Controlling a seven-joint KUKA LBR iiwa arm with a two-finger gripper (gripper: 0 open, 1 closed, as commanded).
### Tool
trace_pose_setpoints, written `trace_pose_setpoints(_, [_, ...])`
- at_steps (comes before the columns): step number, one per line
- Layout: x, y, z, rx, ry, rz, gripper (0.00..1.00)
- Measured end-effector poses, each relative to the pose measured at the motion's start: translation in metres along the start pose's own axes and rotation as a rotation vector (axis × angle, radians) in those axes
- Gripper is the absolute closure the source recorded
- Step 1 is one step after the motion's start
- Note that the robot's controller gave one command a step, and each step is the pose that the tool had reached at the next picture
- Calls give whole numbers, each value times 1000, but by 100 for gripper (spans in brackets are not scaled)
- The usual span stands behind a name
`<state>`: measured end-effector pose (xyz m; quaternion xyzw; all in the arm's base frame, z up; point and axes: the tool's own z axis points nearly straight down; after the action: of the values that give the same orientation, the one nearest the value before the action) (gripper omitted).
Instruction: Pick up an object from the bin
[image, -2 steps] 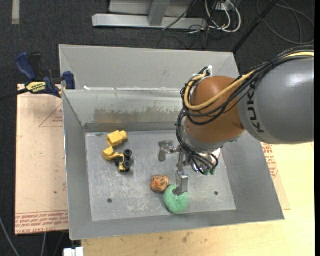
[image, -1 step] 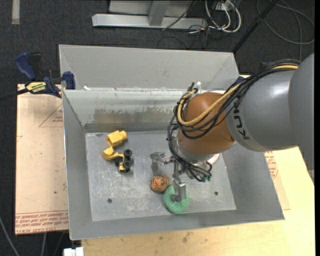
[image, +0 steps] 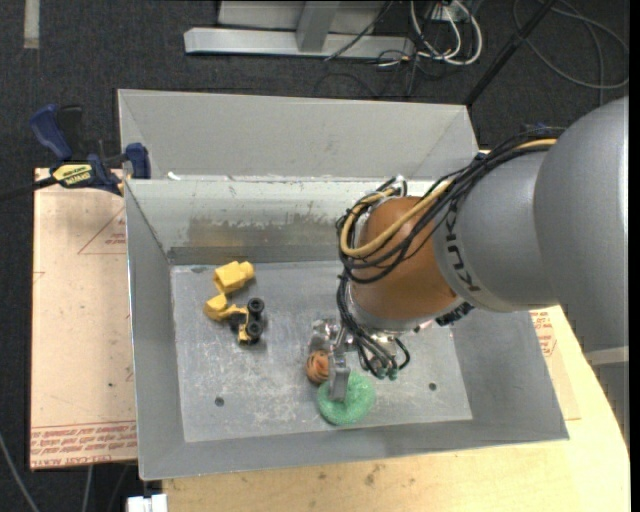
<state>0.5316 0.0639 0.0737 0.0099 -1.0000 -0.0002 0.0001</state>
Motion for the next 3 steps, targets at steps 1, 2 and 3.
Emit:
trace_pose_setpoints(1, [0, 0, 0, 0, 0, 0, 100])
trace_pose_setpoints(2, [0, 0, -3, -1, 1, 1, 100])
trace_pose_setpoints(3, [0, 1, -12, -3, -4, 1, 100])
